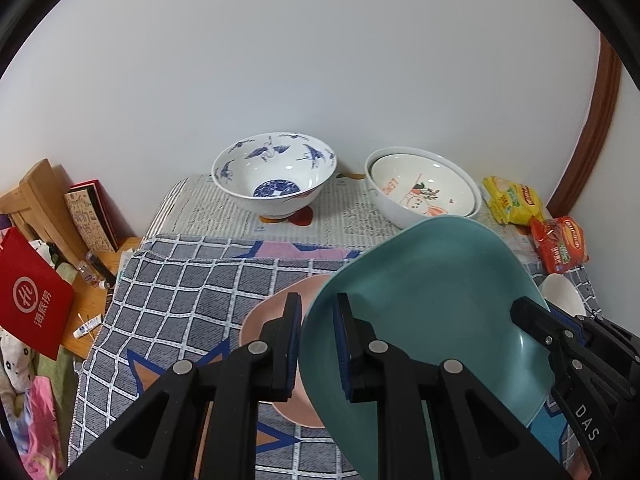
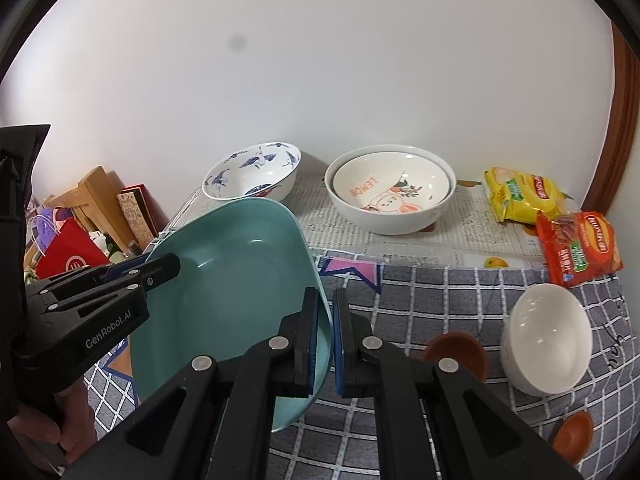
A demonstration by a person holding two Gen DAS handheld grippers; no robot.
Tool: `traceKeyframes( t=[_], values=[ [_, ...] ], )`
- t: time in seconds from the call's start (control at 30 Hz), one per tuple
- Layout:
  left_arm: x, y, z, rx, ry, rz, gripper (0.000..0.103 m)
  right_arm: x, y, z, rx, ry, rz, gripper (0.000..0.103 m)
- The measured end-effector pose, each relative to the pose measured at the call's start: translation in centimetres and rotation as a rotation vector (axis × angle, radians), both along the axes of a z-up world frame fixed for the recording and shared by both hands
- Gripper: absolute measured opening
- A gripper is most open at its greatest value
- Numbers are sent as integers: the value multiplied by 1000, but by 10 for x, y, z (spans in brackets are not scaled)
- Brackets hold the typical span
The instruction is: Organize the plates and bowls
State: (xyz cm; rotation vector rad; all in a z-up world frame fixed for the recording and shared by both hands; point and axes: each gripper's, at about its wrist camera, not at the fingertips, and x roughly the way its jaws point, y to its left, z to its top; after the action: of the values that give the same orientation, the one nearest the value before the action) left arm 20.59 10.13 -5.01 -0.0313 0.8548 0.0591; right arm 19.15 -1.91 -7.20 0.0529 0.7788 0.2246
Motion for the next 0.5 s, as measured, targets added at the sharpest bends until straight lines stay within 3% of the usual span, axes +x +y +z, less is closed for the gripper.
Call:
traceKeyframes(
  t=[0.5],
  values=[
    [19,46,-48,8,85,66,16,31,43,-50,12,80,54,7]
  ],
)
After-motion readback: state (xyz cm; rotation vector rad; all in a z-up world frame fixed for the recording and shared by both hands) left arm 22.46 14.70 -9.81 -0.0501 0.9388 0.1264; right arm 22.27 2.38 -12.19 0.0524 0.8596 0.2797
